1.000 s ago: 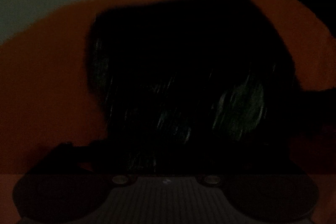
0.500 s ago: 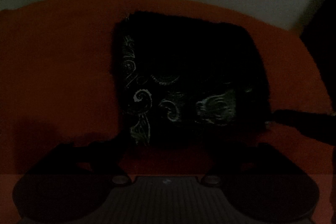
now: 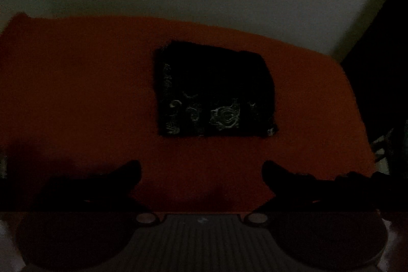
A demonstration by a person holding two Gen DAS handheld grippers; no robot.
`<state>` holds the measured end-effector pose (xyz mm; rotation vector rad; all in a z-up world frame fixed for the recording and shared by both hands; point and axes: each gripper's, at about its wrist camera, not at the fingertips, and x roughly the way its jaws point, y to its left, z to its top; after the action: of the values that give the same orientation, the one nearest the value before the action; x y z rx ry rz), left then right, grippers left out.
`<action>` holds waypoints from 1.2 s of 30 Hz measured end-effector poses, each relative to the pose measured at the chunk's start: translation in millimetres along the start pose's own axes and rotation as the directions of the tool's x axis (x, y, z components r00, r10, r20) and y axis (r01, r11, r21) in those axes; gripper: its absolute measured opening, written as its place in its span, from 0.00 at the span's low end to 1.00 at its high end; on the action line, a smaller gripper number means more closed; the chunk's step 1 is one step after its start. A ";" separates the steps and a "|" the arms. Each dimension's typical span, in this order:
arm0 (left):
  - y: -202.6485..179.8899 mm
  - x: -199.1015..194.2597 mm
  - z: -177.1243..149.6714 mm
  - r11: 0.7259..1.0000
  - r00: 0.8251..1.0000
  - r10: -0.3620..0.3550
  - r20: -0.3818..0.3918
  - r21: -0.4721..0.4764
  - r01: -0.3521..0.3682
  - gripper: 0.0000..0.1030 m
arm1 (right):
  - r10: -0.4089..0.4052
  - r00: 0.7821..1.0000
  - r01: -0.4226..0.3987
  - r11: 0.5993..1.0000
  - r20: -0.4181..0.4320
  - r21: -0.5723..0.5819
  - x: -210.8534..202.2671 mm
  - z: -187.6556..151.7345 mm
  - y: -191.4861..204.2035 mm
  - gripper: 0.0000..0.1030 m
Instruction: Fold clothes
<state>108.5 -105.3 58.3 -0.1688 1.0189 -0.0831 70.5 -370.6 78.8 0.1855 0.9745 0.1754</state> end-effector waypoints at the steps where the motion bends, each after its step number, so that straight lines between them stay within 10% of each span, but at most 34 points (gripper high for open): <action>1: -2.1 -11.1 -7.4 1.000 1.000 0.008 0.013 0.009 -0.008 1.00 | -0.002 1.000 0.002 1.000 -0.016 -0.010 -4.8 -3.5 3.2 1.00; 4: -7.9 -44.4 -30.5 0.999 0.998 0.030 0.059 0.035 -0.032 1.00 | 0.029 0.996 -0.032 0.999 -0.079 -0.038 -15.2 -14.7 13.5 1.00; 12: -10.2 -155.1 -116.9 0.996 0.969 0.030 0.247 0.068 -0.049 1.00 | 0.100 0.977 -0.104 0.994 0.187 0.013 -133.3 -83.4 8.7 1.00; 17: -26.4 -203.0 -139.2 0.990 0.941 0.045 0.335 0.110 -0.087 1.00 | 0.089 0.983 -0.080 0.995 0.163 -0.061 -172.5 -102.6 4.4 1.00; 27: -41.4 -131.1 -145.9 0.984 0.952 0.116 0.282 0.095 -0.148 1.00 | -0.072 0.983 0.088 0.992 0.170 -0.094 -128.5 -114.9 14.9 1.00; 36: -13.9 -59.2 -221.8 0.971 0.955 0.185 0.231 0.104 -0.213 1.00 | -0.046 0.978 0.077 0.987 0.205 -0.144 -55.1 -190.2 -2.0 1.00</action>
<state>-111.3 -132.7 -3.3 0.0429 0.8017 0.0538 -118.1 -370.6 18.3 0.0320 0.7606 0.1693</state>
